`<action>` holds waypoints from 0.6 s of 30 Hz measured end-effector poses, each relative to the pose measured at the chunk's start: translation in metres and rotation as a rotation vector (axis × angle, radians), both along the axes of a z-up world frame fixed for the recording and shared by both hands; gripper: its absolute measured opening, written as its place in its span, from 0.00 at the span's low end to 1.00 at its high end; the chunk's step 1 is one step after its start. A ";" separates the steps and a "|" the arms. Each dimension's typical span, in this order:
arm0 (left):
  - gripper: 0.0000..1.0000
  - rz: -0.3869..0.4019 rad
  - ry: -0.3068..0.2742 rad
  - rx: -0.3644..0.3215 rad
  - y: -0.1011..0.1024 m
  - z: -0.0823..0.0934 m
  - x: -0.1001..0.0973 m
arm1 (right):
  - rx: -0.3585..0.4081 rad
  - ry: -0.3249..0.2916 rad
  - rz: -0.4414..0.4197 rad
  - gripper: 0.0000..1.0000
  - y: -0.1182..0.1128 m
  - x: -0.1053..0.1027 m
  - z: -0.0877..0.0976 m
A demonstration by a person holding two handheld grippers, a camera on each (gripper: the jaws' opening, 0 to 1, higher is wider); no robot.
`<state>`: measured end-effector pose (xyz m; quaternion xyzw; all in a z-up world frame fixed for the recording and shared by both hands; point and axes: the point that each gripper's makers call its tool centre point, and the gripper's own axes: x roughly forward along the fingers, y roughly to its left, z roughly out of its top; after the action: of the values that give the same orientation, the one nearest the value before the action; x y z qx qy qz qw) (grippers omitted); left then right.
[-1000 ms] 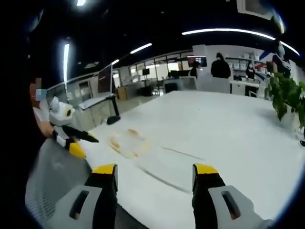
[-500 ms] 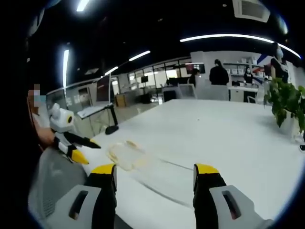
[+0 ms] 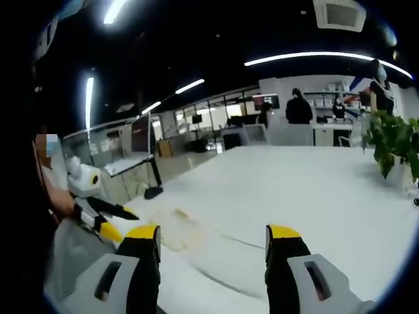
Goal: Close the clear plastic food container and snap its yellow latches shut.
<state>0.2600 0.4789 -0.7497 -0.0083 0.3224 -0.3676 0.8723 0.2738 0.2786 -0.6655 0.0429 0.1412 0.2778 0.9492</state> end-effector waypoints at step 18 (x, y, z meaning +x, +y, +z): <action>0.70 0.036 -0.035 -0.028 0.016 0.014 0.015 | 0.007 -0.022 0.043 0.63 0.031 0.006 0.009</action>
<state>0.2746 0.4948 -0.7353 -0.0199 0.3017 -0.3562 0.8841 0.2798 0.3093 -0.6566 0.0403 0.1307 0.2990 0.9444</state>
